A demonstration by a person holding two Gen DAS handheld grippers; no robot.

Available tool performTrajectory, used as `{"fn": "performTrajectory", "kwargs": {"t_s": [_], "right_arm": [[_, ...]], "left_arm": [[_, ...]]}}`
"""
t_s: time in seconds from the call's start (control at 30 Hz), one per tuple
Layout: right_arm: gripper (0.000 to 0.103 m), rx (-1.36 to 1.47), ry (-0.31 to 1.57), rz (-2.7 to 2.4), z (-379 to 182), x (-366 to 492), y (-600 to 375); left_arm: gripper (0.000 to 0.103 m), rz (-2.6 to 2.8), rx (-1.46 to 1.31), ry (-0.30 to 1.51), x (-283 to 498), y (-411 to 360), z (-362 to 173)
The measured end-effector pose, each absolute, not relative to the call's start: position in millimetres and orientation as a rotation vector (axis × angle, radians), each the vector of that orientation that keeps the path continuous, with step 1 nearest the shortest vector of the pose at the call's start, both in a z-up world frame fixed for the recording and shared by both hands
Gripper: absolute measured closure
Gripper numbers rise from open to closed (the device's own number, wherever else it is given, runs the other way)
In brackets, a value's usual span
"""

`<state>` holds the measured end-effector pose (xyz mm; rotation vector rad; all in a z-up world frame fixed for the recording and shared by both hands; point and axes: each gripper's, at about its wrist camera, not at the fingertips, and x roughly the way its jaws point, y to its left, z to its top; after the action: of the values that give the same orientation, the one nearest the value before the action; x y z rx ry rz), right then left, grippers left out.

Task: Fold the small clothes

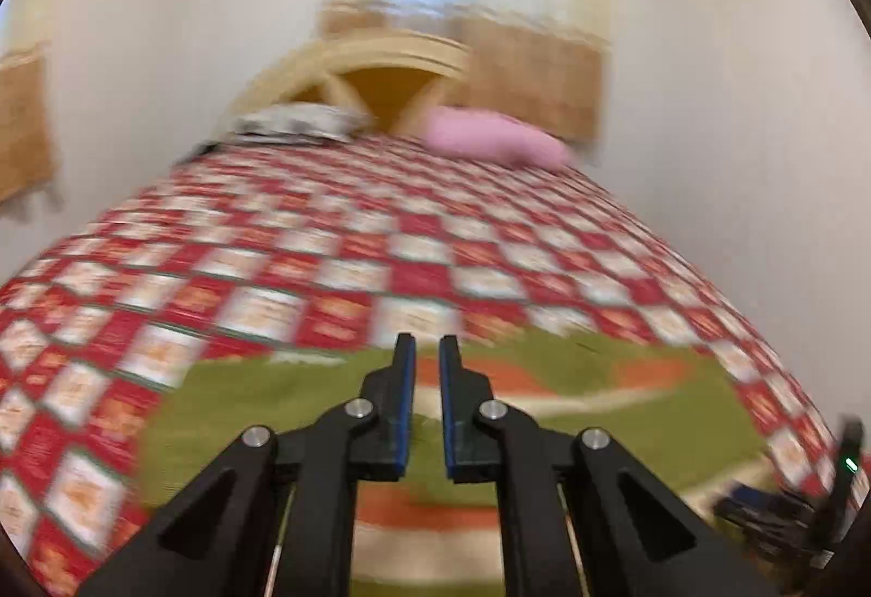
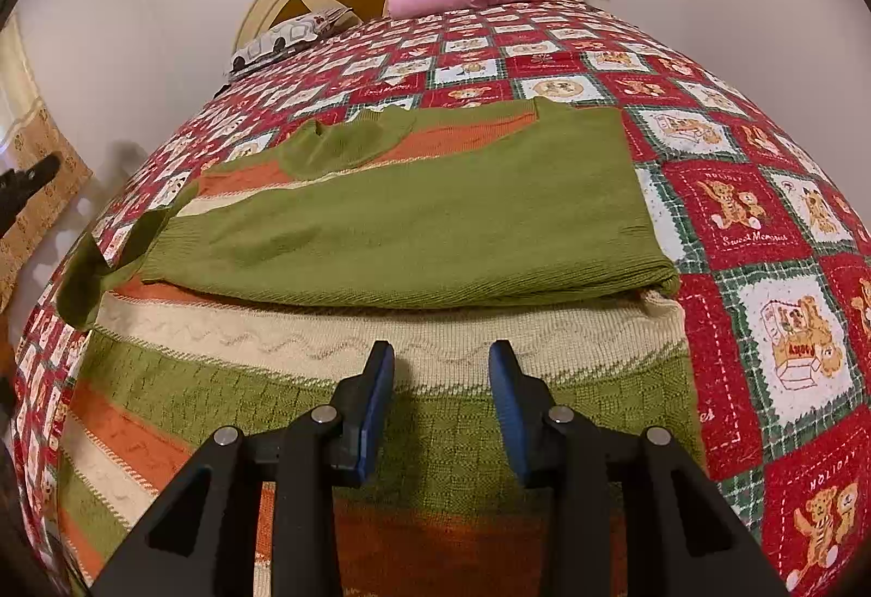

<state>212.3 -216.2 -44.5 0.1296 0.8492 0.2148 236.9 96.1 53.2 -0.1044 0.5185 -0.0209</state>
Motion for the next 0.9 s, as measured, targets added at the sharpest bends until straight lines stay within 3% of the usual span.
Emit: {"fn": "performTrajectory", "kwargs": {"t_s": [0.13, 0.3, 0.43, 0.7, 0.8, 0.9], "right_arm": [[0.065, 0.137, 0.848, 0.217, -44.1, 212.9, -217.5], [0.065, 0.152, 0.846, 0.222, -43.9, 213.4, -219.6], [0.065, 0.145, 0.852, 0.215, -43.5, 213.8, -218.7], [0.064, 0.139, 0.804, 0.436, 3.7, 225.9, -134.1], [0.049, 0.187, 0.810, 0.549, 14.0, 252.8, -75.4], [0.048, 0.212, 0.862, 0.617, 8.2, 286.3, -21.6]], "left_arm": [[0.094, -0.114, -0.048, 0.646, 244.1, 34.4, 16.3], [0.084, -0.131, 0.024, 0.705, 217.4, 21.4, -5.8], [0.046, 0.019, -0.118, 0.706, 197.6, 84.5, -6.5], [0.048, 0.430, -0.372, 0.762, 204.3, 208.1, -37.4], [0.046, 0.478, -0.497, 0.822, 202.0, 230.0, -60.9], [0.043, 0.498, -0.602, 0.791, 190.6, 241.1, -67.9]]}}
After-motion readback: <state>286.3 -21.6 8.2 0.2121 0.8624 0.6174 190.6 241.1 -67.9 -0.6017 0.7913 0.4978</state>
